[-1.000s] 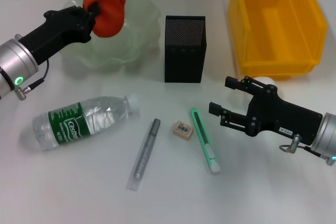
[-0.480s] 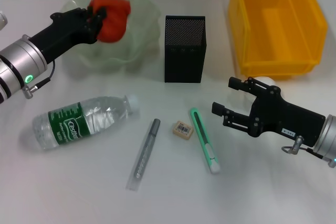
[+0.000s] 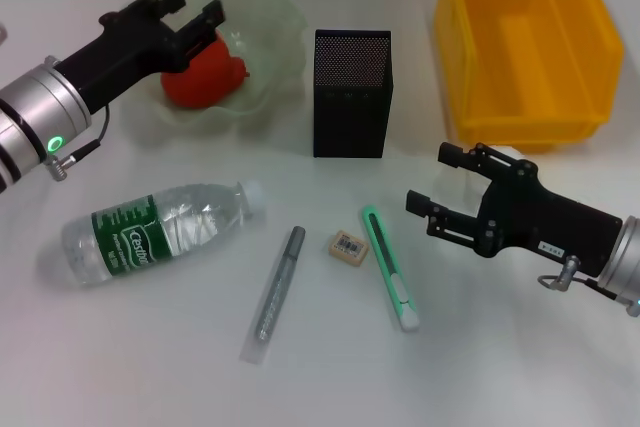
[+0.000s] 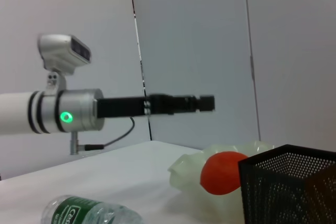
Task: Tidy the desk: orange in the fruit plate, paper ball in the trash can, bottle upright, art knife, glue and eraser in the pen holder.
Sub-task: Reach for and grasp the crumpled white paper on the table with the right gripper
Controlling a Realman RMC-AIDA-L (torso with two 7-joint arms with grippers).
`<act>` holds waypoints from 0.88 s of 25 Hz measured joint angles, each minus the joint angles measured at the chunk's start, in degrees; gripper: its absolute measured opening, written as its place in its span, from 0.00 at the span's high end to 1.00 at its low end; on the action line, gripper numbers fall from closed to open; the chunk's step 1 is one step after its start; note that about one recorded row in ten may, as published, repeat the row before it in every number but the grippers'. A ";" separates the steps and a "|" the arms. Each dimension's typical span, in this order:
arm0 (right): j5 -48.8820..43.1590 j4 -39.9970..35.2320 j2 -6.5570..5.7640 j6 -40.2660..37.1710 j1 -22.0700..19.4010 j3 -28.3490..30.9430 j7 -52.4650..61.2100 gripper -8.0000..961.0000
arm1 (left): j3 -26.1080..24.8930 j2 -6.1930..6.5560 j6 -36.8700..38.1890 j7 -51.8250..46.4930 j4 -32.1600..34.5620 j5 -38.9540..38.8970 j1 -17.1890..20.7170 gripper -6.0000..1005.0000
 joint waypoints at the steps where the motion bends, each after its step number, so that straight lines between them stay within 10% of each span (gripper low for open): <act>1: 0.00 0.00 -0.02 0.00 0.00 0.09 -0.01 0.20 | 0.15 0.13 2.40 -0.29 0.01 -0.03 0.24 0.46; 10: -0.02 -0.11 -0.32 -0.70 0.46 0.41 0.43 0.20 | 12.21 1.55 26.41 -3.92 8.57 4.62 7.48 0.26; 22: -2.10 -3.75 -0.51 -3.84 1.29 -2.96 7.14 0.20 | 15.12 5.10 34.75 -6.41 10.48 17.74 10.91 0.18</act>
